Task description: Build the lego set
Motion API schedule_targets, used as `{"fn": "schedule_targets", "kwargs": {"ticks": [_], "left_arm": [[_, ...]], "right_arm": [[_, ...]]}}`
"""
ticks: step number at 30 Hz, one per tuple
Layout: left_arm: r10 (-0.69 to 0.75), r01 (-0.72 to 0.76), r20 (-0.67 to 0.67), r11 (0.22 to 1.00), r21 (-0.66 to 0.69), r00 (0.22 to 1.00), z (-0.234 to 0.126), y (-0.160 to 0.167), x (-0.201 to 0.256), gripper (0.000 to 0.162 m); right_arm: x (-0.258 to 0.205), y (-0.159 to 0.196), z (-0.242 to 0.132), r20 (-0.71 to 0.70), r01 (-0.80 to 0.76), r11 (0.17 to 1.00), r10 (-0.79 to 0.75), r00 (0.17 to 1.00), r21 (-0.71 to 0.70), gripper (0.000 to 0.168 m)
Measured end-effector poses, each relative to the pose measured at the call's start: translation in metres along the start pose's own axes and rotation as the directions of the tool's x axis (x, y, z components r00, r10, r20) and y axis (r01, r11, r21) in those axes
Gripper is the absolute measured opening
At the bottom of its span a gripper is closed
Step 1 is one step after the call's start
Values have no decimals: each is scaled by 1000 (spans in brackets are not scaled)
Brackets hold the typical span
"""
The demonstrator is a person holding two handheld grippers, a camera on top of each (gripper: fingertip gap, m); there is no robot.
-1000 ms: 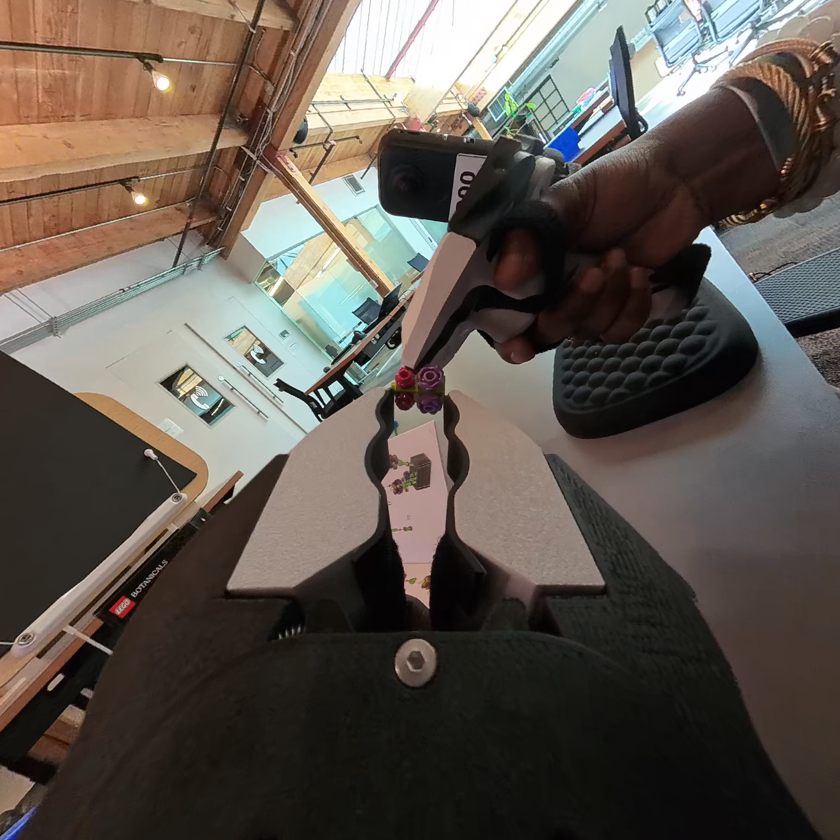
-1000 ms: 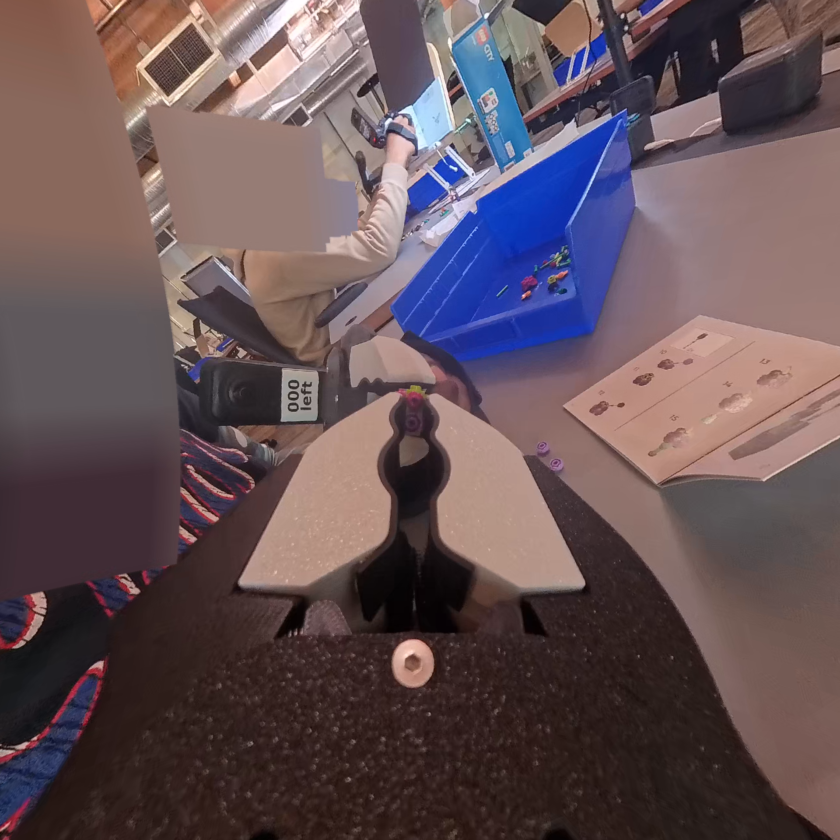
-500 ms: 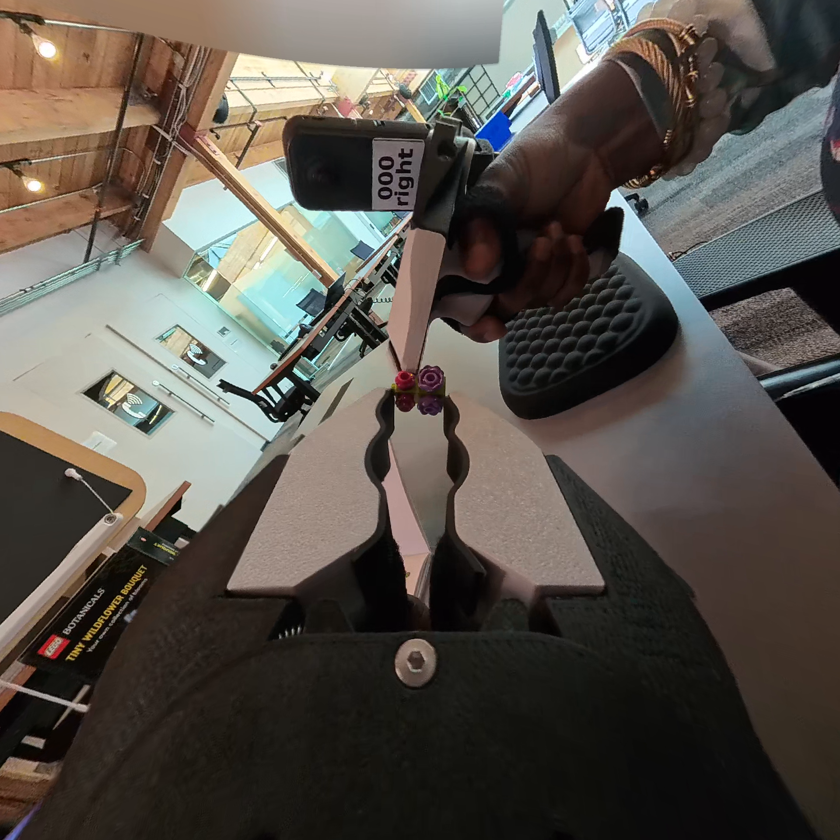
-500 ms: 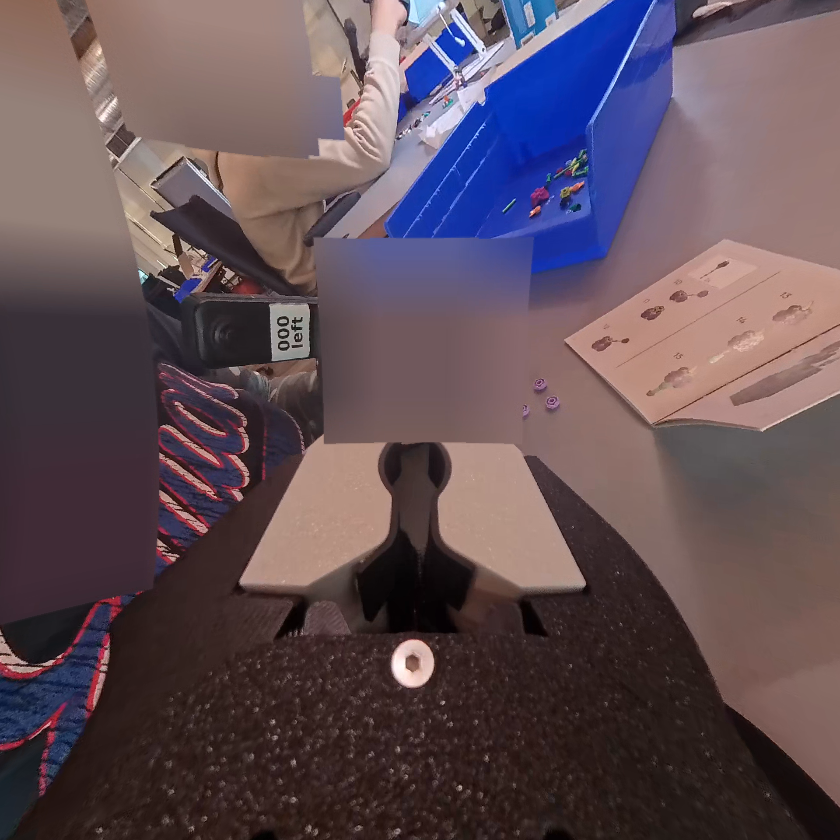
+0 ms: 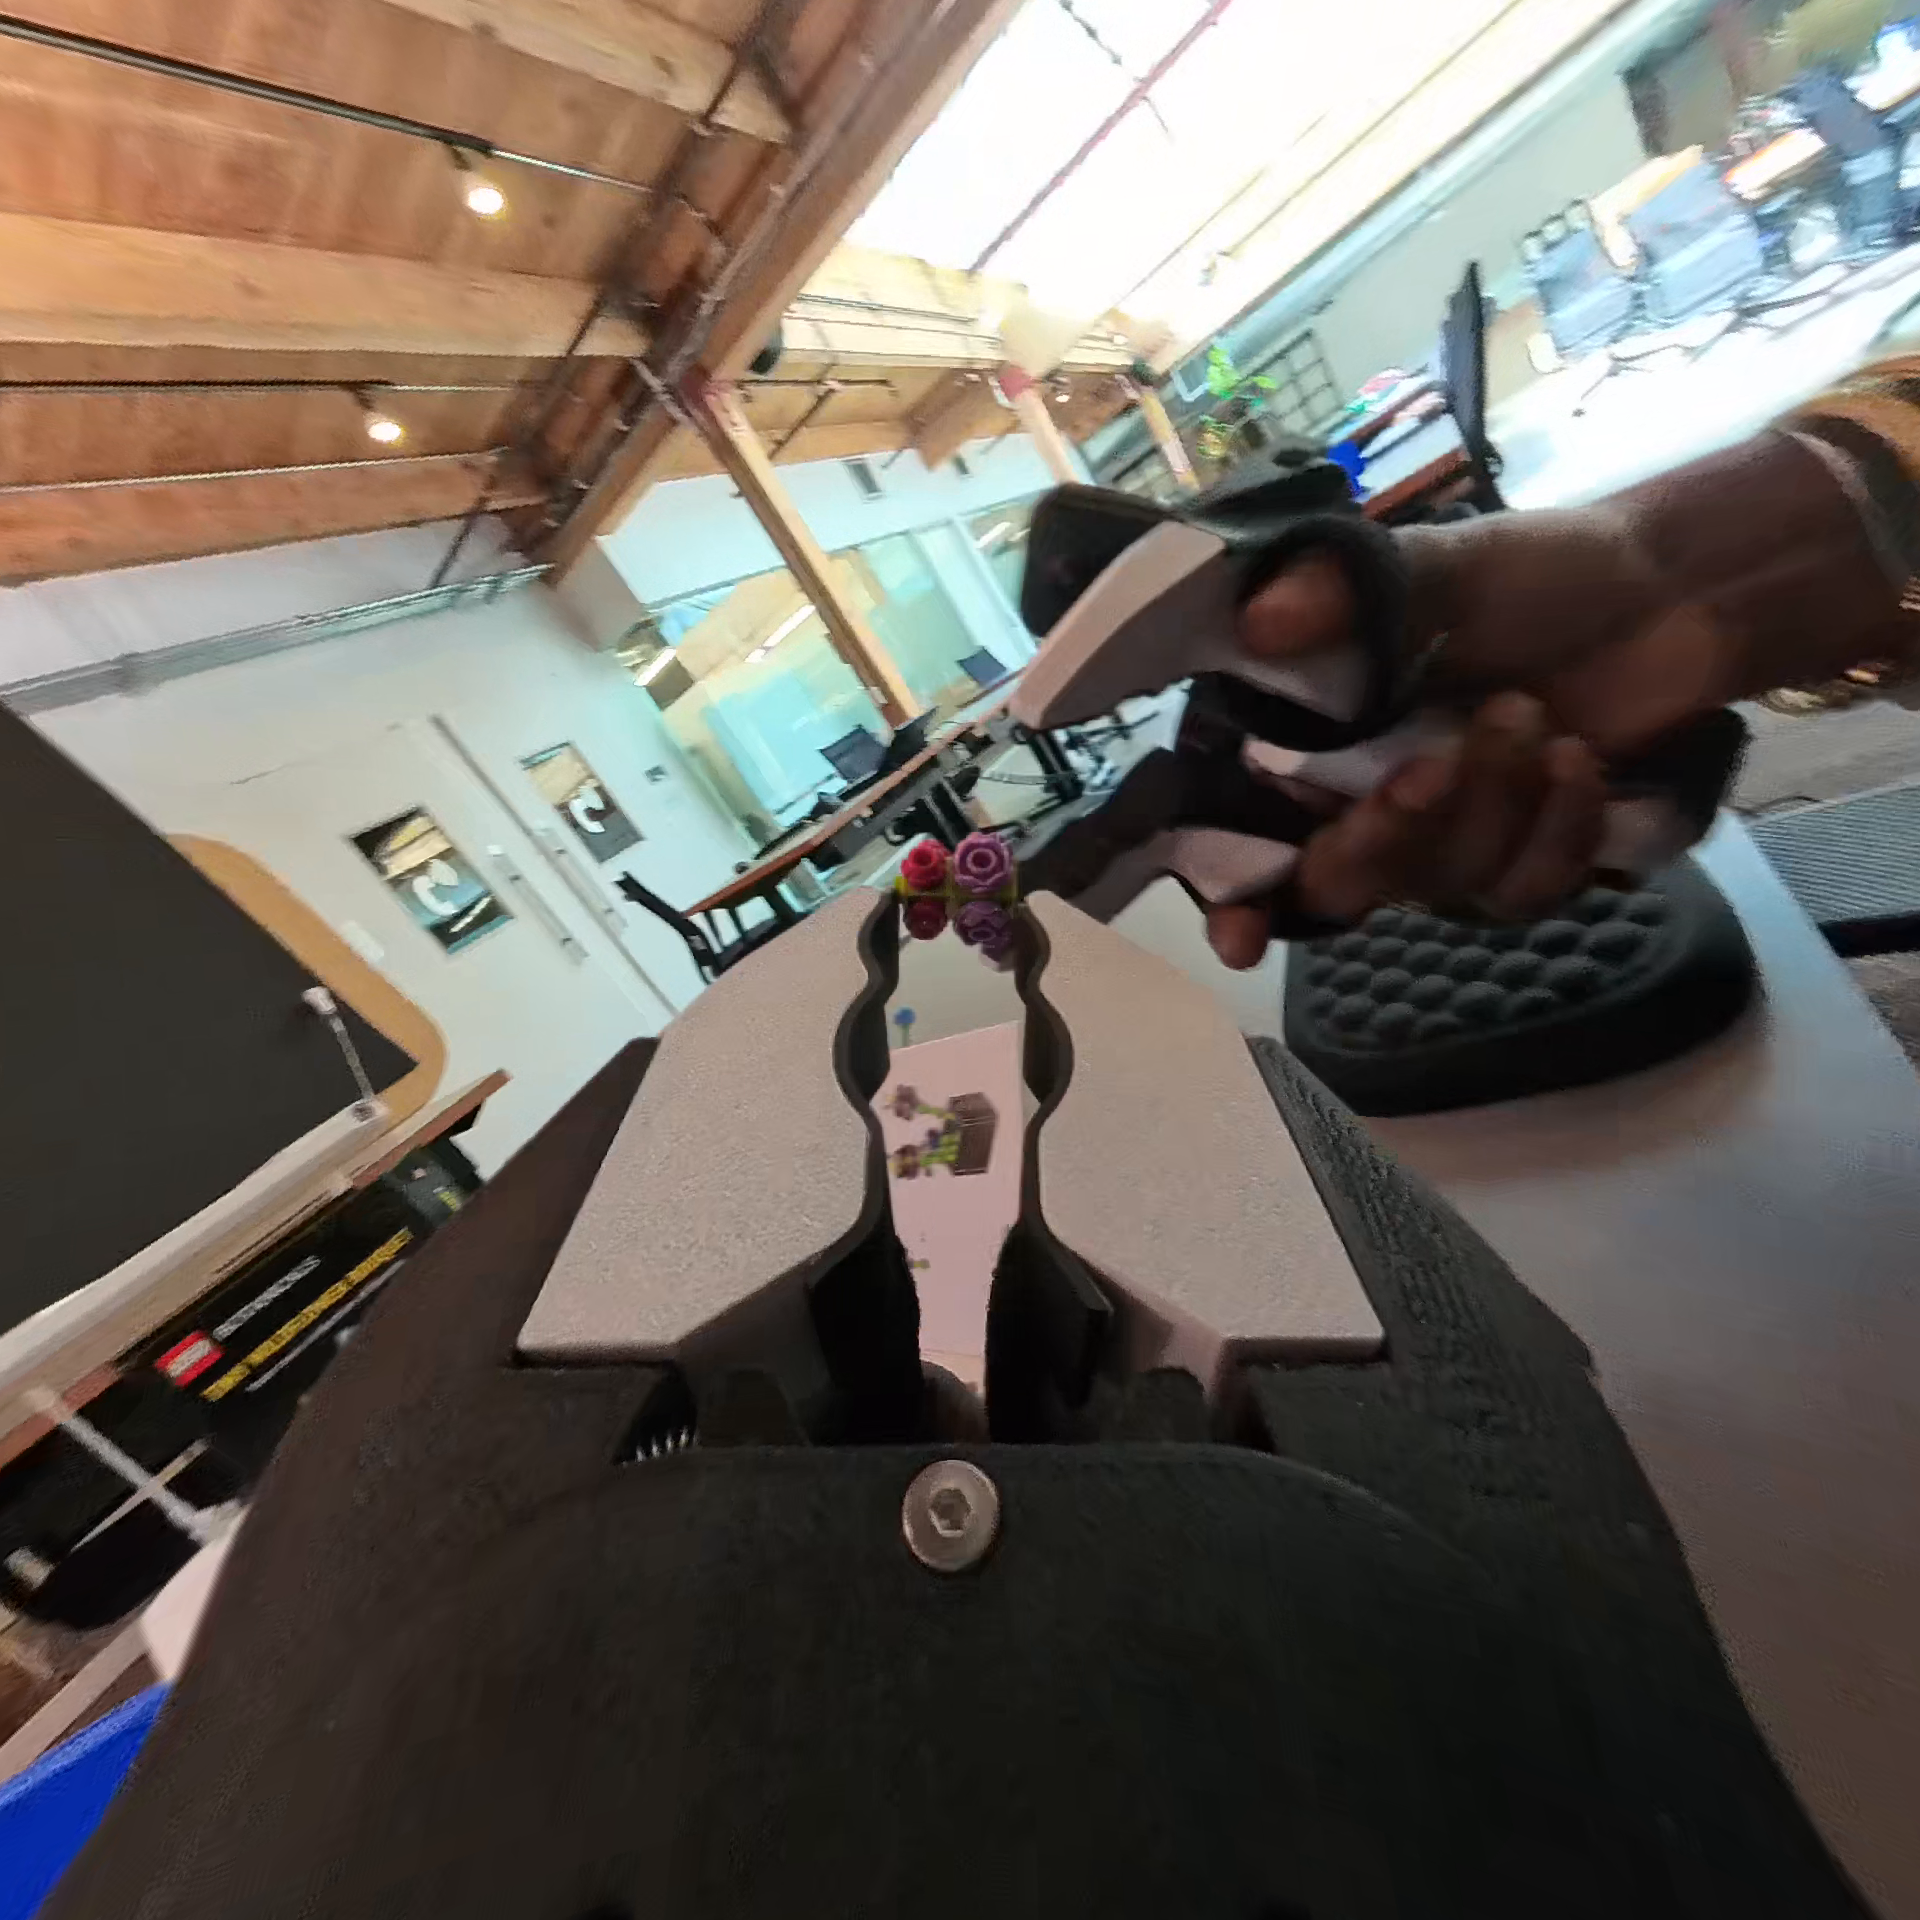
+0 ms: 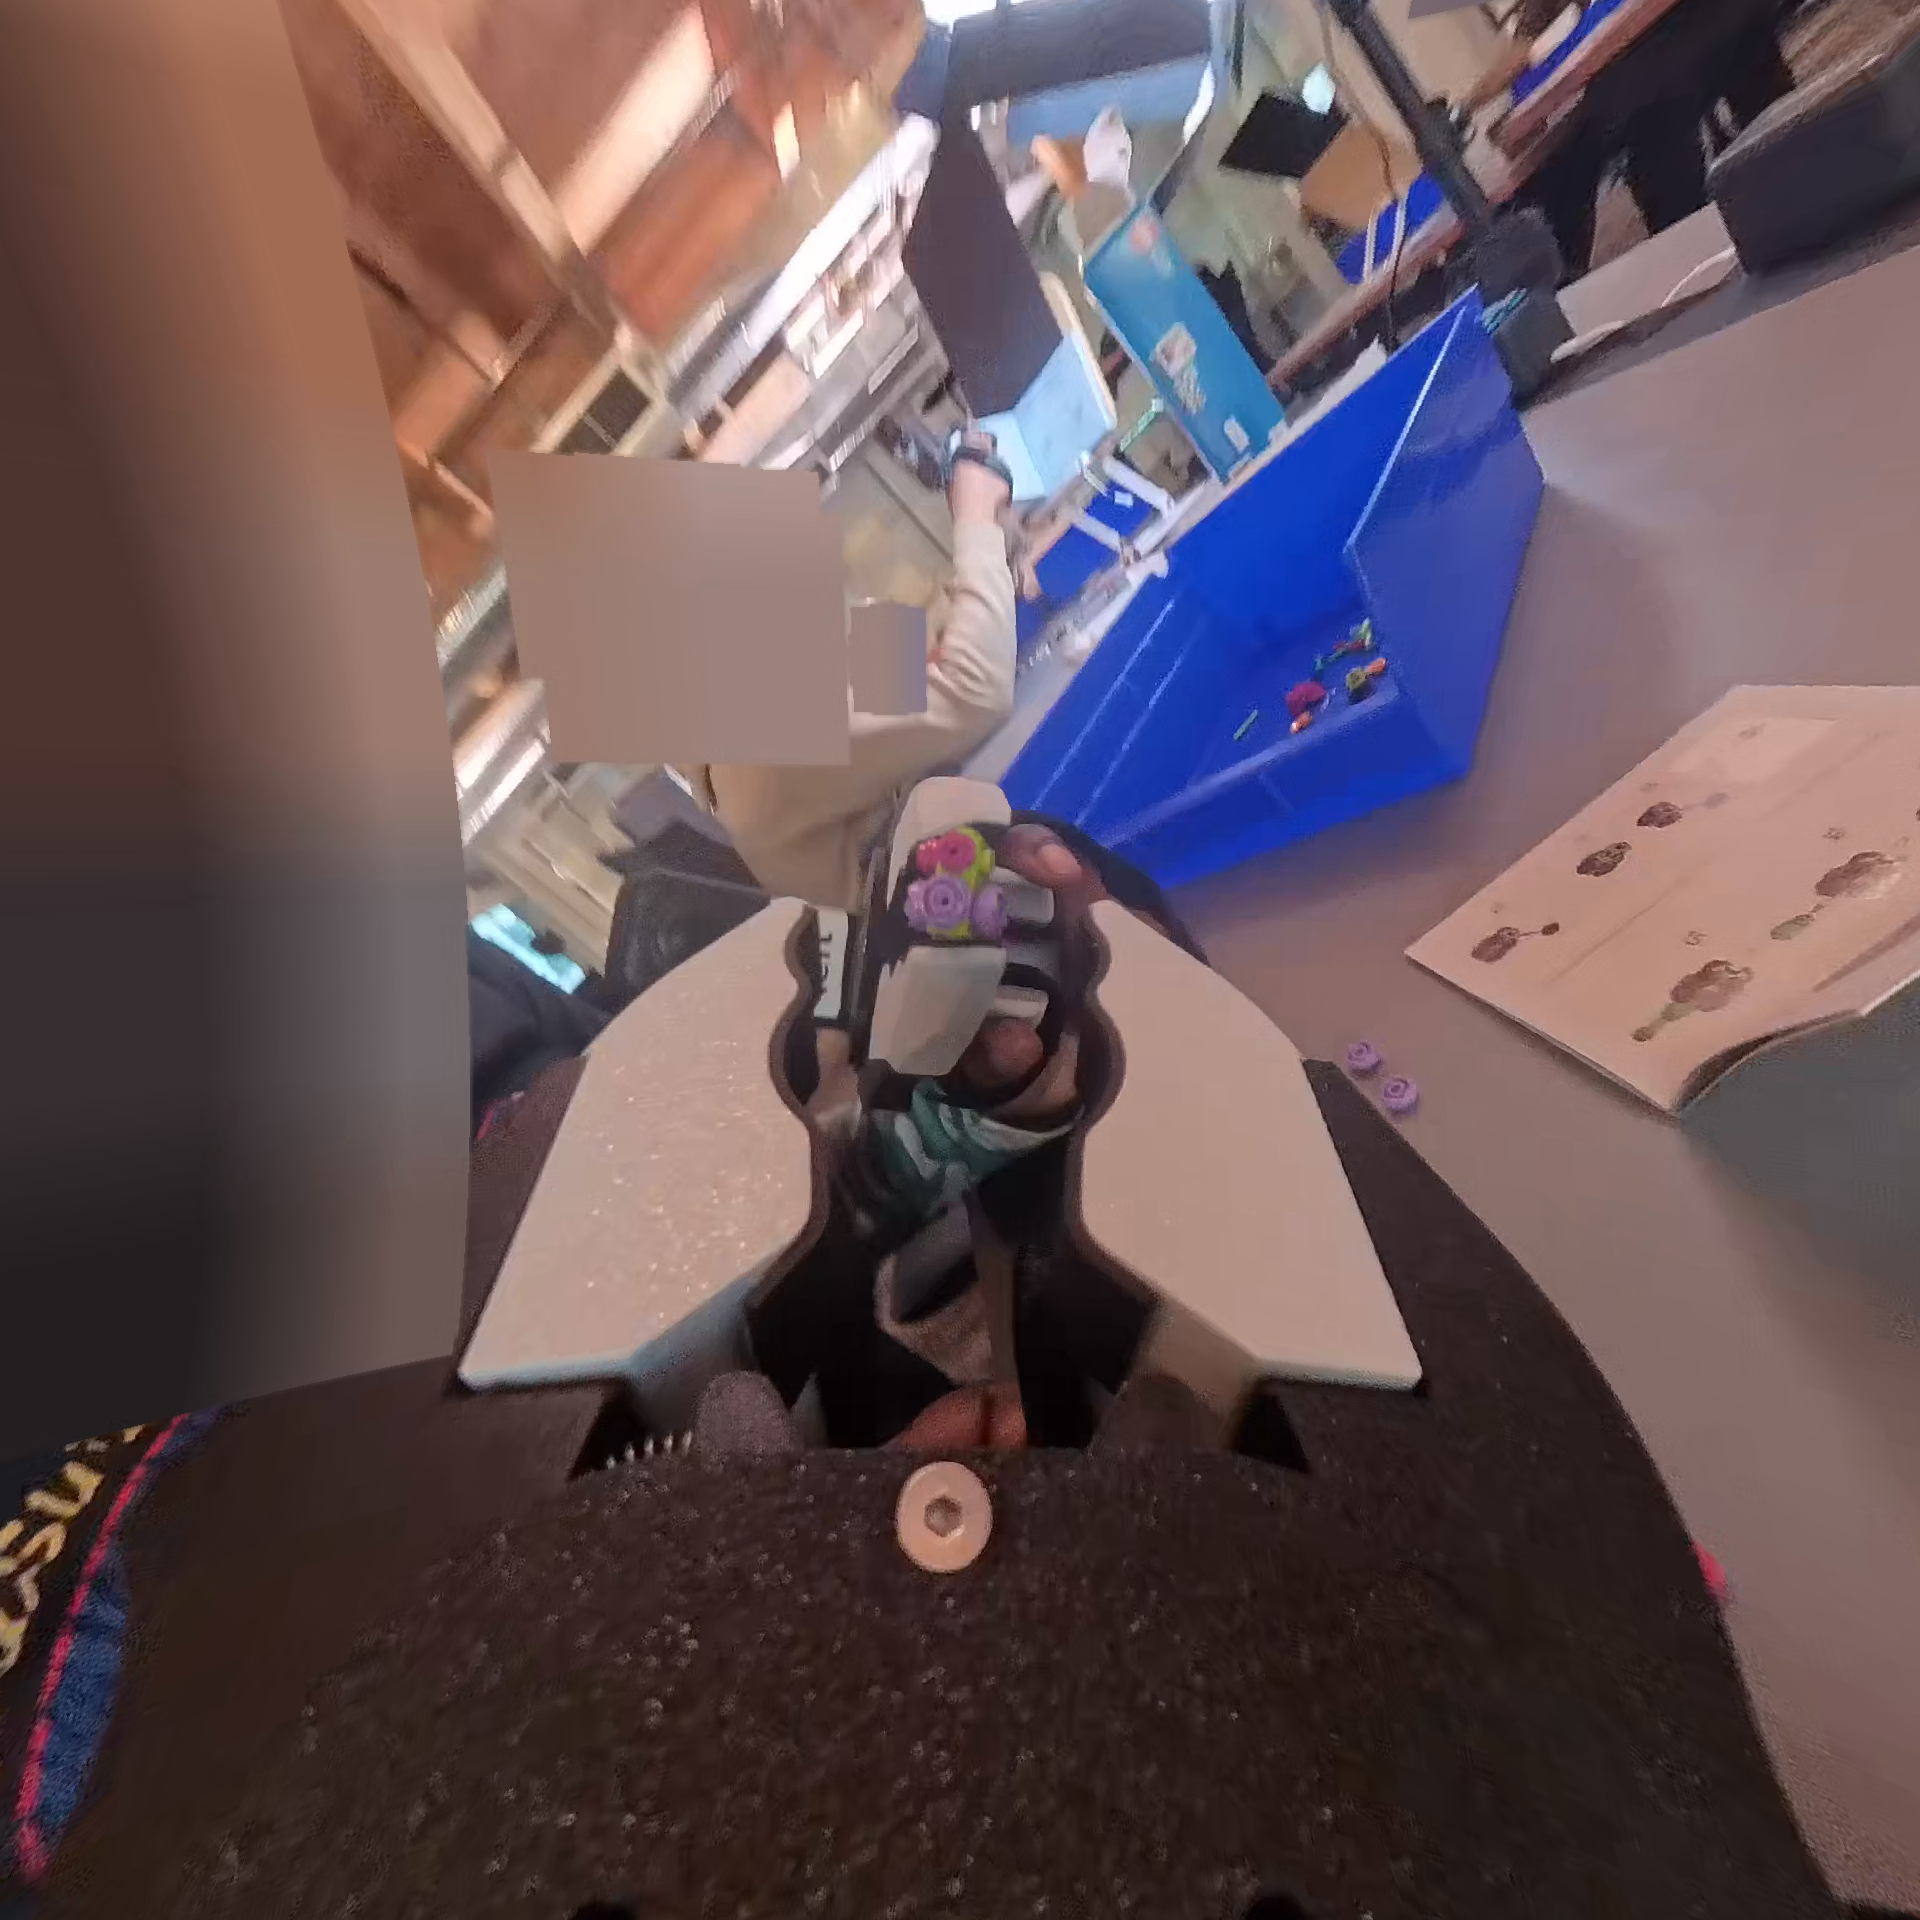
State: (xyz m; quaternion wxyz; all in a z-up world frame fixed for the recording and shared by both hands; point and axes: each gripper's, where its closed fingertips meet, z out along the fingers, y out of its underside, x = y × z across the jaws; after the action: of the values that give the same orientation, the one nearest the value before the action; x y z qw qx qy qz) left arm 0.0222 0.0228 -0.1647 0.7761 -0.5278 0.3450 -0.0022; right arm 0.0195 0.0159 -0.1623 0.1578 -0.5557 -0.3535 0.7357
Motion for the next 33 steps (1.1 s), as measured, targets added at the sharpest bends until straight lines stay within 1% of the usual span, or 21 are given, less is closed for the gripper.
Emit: {"fn": "schedule_targets", "kwargs": {"ticks": [3, 4, 5, 6, 8, 9, 10, 11, 13, 14, 15, 16, 17, 19, 21, 23, 26, 29, 31, 32, 33], "left_arm": [[10, -10, 56, 1000, -11, 998, -4, 3, -8, 21], [23, -22, 59, 1000, -16, 998, -5, 4, -8, 21], [34, -33, 64, 999, -21, 997, -5, 4, -8, 21], [46, -44, 74, 999, -26, 996, -4, 4, -8, 21], [65, -61, 109, 997, -40, 992, -5, 5, -13, 22], [68, -62, 128, 997, -50, 989, -5, 6, -15, 25], [77, -67, 160, 996, -64, 984, -6, 7, -19, 35], [97, -83, 195, 993, -79, 976, -7, 8, -24, 42], [158, -132, 238, 984, -121, 958, -6, 8, -28, 52], [190, -159, 240, 977, -145, 952, -4, 9, -27, 52], [216, -179, 236, 969, -168, 947, -2, 11, -25, 52], [230, -187, 233, 964, -190, 945, 1, 13, -24, 52], [230, -183, 229, 961, -207, 946, 3, 15, -23, 51], [211, -159, 226, 961, -227, 951, 5, 19, -24, 44], [197, -144, 224, 962, -233, 954, 5, 21, -25, 32], [183, -133, 216, 965, -227, 959, 4, 21, -24, 31], [198, -148, 207, 961, -233, 958, 4, 21, -22, 27], [209, -157, 206, 958, -241, 956, 5, 23, -22, 23], [177, -131, 207, 967, -220, 962, 4, 22, -23, 22], [141, -102, 209, 977, -187, 968, 3, 19, -23, 22], [97, -68, 206, 987, -143, 974, 1, 15, -24, 22]], "right_arm": [[6, 5, 11, -15, -5, 998, 7, 1000, 69, 47], [6, 5, 15, -19, 7, 997, -5, 1000, 82, 44], [5, 6, 20, -26, 27, 996, -25, 999, 89, 36], [6, 4, 22, -44, 60, 993, -56, 997, 99, 22], [9, 1, 24, -113, 146, 984, -135, 984, 103, 19], [13, -1, 24, -180, 207, 974, -188, 966, 97, 19], [19, -5, 21, -274, 292, 952, -258, 926, 89, 19], [25, -10, 18, -371, 388, 920, -341, 864, 58, 19], [32, -16, 12, -521, 547, 835, -492, 698, -56, 19], [32, -18, 12, -560, 598, 794, -547, 622, -112, 19], [32, -18, 12, -579, 627, 763, -585, 569, -155, 19], [32, -17, 14, -582, 639, 749, -603, 546, -177, 19], [30, -16, 16, -575, 636, 750, -605, 551, -181, 19], [28, -13, 19, -557, 619, 769, -589, 586, -162, 19], [29, -12, 19, -556, 610, 776, -583, 592, -164, 19], [29, -11, 19, -553, 611, 772, -591, 587, -176, 19], [29, -10, 20, -554, 623, 754, -615, 561, -206, 19], [29, -11, 19, -557, 621, 756, -613, 561, -207, 19], [26, -11, 20, -536, 608, 776, -589, 604, -168, 20], [23, -11, 22, -509, 591, 796, -564, 650, -128, 20], [18, -11, 23, -460, 550, 832, -517, 721, -72, 20]]}}
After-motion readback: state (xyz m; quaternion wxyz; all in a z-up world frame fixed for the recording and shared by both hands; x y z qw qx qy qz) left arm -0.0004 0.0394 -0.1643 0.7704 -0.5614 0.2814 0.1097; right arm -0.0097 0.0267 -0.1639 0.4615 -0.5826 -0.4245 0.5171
